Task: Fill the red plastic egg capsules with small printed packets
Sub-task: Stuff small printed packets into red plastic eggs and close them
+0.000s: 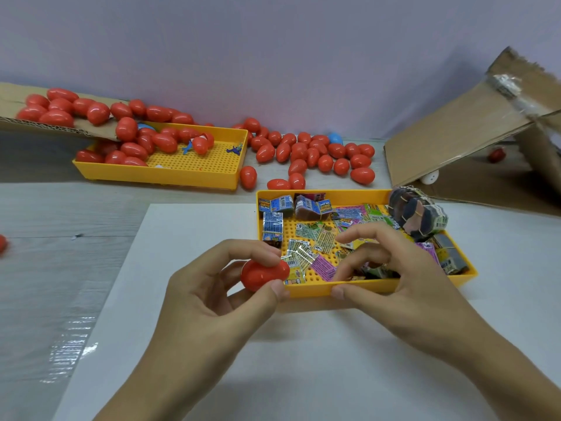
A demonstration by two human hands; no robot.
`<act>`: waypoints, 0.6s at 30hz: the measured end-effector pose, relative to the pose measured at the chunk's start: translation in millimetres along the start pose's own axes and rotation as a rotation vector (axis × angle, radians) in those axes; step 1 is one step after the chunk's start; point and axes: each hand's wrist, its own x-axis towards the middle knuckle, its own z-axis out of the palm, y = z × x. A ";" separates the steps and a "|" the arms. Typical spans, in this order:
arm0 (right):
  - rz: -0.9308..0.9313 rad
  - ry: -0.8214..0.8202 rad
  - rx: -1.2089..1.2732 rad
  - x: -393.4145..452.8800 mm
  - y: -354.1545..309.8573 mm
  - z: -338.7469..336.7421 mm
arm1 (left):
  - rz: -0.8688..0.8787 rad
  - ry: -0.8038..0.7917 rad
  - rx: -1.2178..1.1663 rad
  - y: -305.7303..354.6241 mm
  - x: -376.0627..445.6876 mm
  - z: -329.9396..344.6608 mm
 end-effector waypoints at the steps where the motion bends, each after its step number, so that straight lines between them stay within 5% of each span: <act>1: -0.013 0.025 0.040 0.3 -0.7 -1.2 | 0.001 -0.002 0.001 0.1 0.1 -0.4; 10: 0.102 0.327 0.785 1.8 -18.8 -3.4 | -0.001 -0.020 0.008 0.2 -1.2 -1.4; 18: 0.255 0.058 1.199 -14.3 -33.6 20.3 | 0.002 -0.133 0.055 -1.5 -15.6 16.6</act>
